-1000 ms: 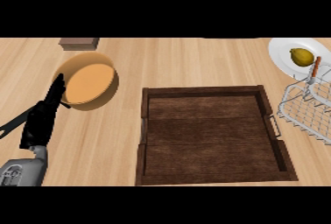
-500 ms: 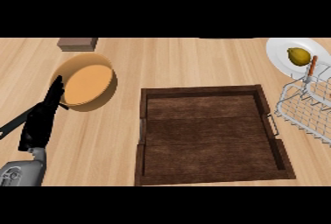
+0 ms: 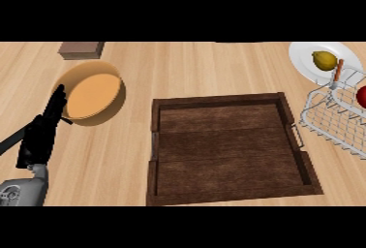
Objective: Pick the tomato from the tray and place it in the tiered basket
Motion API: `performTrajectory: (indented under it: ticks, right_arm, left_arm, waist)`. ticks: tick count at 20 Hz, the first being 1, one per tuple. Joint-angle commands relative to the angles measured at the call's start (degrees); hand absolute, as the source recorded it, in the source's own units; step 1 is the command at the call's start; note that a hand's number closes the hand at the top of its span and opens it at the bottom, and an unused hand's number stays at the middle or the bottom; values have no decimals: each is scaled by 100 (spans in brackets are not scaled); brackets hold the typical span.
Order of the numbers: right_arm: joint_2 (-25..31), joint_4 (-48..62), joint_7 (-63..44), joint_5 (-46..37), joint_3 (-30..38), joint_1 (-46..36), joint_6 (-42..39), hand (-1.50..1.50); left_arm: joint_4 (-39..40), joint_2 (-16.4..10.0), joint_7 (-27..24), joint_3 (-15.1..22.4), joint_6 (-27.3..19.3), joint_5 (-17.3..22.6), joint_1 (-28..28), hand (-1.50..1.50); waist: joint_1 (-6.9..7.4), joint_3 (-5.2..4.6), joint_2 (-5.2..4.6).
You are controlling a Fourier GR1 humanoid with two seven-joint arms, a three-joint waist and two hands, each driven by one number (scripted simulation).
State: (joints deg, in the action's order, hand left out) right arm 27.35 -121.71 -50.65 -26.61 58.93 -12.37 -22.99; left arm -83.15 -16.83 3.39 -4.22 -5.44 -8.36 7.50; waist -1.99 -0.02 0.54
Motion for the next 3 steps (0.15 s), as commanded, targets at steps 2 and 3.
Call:
performTrajectory:
  ticks: [2,3]
  right_arm:
    - [-423,-598,494,1454,1604,984,-564,-150]
    - [-441,-739,378,1818,1828,1013,-702,-150]
  left_arm:
    - [-392,-10,207,-25,59,57,-308,0]
    - [-34,-78,-28,-104,84,26,-47,0]
  waist:
    - [-56,11,37]
    - [-66,4,14]
